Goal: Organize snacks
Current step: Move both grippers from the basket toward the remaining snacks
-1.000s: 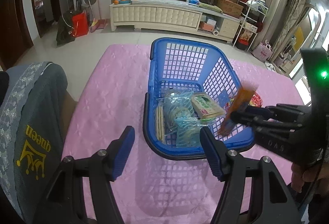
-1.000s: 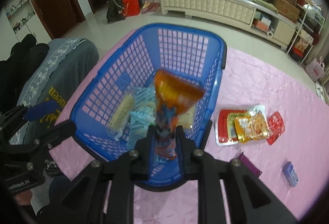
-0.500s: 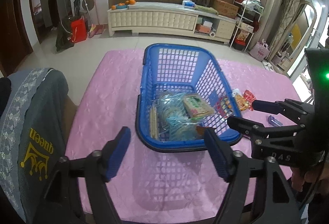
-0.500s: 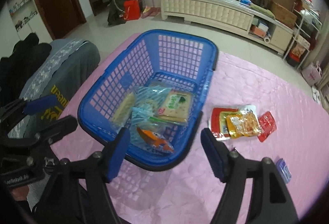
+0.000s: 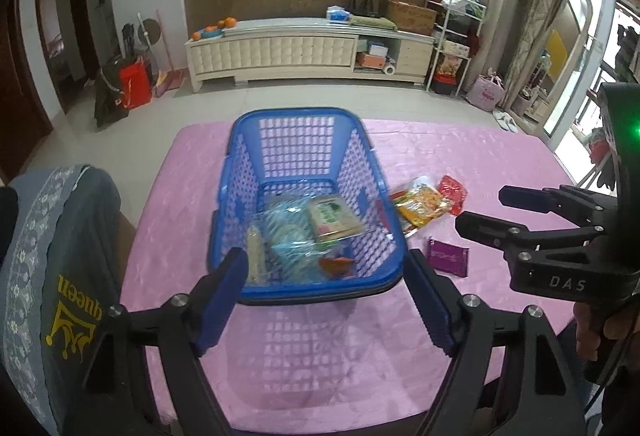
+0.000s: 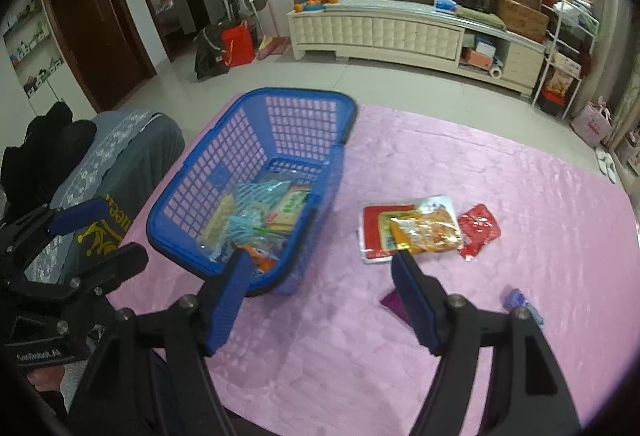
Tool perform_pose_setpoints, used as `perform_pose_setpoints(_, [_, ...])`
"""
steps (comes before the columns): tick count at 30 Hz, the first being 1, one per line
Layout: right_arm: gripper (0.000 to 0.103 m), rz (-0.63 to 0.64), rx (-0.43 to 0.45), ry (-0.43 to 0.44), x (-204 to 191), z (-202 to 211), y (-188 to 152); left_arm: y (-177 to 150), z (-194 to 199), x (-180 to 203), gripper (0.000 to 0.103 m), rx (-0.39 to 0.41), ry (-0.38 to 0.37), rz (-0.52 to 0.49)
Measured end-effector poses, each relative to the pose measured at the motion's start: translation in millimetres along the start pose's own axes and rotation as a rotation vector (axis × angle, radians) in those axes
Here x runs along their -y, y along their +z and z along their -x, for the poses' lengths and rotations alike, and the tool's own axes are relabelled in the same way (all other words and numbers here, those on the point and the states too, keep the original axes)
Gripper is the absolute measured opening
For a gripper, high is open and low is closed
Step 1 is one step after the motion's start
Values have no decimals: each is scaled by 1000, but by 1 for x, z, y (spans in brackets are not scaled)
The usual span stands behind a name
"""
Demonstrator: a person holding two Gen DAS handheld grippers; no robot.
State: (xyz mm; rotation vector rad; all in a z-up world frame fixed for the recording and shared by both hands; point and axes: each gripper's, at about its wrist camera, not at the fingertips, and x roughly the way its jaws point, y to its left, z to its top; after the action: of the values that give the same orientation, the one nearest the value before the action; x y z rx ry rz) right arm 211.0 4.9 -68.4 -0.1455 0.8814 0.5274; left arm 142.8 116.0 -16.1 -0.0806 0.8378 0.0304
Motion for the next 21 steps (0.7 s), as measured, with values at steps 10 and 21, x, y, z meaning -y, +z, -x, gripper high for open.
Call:
perform_pose_setpoints(10, [82,-86,23,-42,62,27,-13,13,-10,58,78,-10,-32,-71])
perform_pose_setpoints(21, [83,-159,27,-72,123,39,-26,22,-34,117,78,-44,-61,-150])
